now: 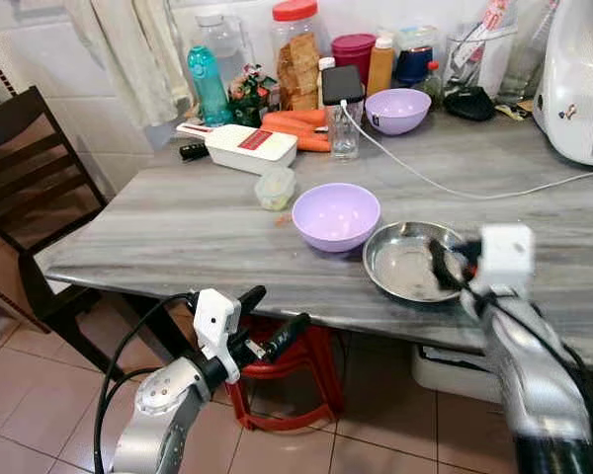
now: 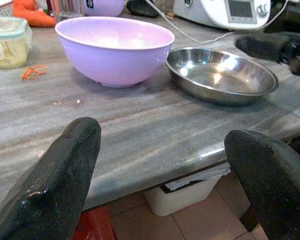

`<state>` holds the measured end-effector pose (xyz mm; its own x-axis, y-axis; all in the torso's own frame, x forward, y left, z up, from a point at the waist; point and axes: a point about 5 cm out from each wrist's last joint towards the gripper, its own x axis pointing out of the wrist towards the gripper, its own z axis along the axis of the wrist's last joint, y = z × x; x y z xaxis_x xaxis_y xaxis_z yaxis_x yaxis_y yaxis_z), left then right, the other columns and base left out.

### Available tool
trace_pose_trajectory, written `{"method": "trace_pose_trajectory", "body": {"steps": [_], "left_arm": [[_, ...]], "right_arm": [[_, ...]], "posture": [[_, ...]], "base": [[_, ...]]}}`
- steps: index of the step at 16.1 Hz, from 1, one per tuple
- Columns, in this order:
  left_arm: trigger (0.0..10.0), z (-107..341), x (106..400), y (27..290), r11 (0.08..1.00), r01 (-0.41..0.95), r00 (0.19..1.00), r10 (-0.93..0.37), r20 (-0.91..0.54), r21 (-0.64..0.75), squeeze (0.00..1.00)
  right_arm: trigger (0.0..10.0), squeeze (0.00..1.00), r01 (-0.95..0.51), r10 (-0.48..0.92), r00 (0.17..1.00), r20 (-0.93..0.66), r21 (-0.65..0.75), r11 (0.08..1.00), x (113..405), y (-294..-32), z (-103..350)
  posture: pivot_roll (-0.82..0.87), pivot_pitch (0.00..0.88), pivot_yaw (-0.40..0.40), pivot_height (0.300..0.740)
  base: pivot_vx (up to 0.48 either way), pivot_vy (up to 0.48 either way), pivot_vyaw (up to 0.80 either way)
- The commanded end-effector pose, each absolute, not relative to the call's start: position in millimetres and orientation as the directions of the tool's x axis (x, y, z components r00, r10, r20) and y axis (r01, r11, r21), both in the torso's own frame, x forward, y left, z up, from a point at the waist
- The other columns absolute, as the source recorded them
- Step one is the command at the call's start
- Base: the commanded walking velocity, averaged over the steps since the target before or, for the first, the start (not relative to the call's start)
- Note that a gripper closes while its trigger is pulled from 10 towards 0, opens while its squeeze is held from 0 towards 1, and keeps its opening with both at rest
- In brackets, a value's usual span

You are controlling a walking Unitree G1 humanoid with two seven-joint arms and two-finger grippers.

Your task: Setting the table

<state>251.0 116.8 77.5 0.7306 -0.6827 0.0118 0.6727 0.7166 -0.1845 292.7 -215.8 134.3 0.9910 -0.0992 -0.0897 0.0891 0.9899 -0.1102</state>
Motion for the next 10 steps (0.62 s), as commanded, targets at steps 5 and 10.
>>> {"method": "trace_pose_trajectory", "body": {"steps": [5,10], "left_arm": [[10.0,83,259,132,0.836,0.529,0.847,-0.529,0.041,-0.148,0.00],[10.0,85,263,157,0.961,0.269,0.963,-0.268,0.029,-0.060,0.00]], "right_arm": [[10.0,0.00,0.153,-0.144,0.986,0.089,-0.115,0.981,268,-208,156],[10.0,0.00,0.152,-0.138,0.983,0.124,-0.120,0.981,248,-201,155]], "posture": [[-0.15,0.000,0.130,0.740],[-0.16,0.000,0.126,0.740]], "base": [[0.000,0.000,0.00],[0.000,0.000,0.00]]}}
